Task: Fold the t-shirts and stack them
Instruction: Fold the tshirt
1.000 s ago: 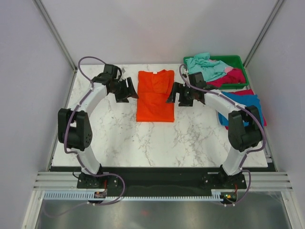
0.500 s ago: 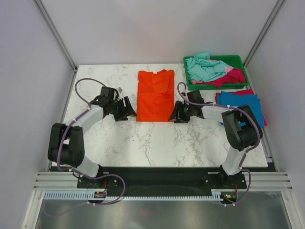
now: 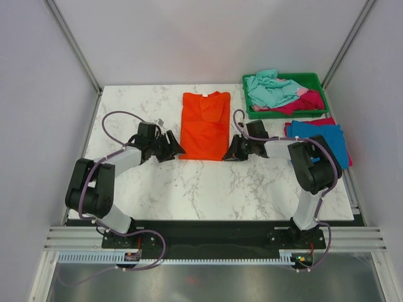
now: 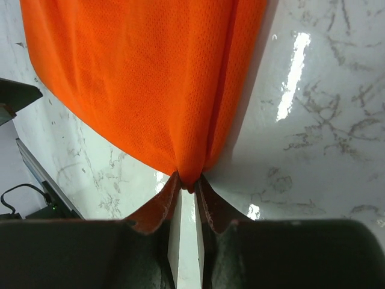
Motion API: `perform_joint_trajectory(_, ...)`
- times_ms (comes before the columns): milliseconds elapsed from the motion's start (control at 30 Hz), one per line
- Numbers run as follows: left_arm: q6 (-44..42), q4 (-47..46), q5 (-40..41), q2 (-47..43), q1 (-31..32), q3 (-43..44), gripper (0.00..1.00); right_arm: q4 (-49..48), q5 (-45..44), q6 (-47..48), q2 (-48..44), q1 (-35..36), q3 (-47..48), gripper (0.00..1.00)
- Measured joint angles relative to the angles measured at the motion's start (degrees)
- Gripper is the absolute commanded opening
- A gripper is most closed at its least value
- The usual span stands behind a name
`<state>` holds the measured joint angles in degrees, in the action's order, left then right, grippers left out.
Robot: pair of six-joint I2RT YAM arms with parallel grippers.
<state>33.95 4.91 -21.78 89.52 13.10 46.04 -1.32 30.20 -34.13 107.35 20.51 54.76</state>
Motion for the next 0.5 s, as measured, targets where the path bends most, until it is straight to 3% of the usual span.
perform_joint_trajectory(233, 2.5, -3.6, 4.0, 4.7, 3.2, 0.0, 0.59, -2.3, 1.8, 0.0, 1.1, 0.0, 0.0, 0.19)
perform_joint_trajectory(500, 4.7, -4.8, 9.9, 5.1, 4.4, 0.0, 0.59, -2.6, 2.3, 0.0, 1.2, 0.0, 0.0, 0.18)
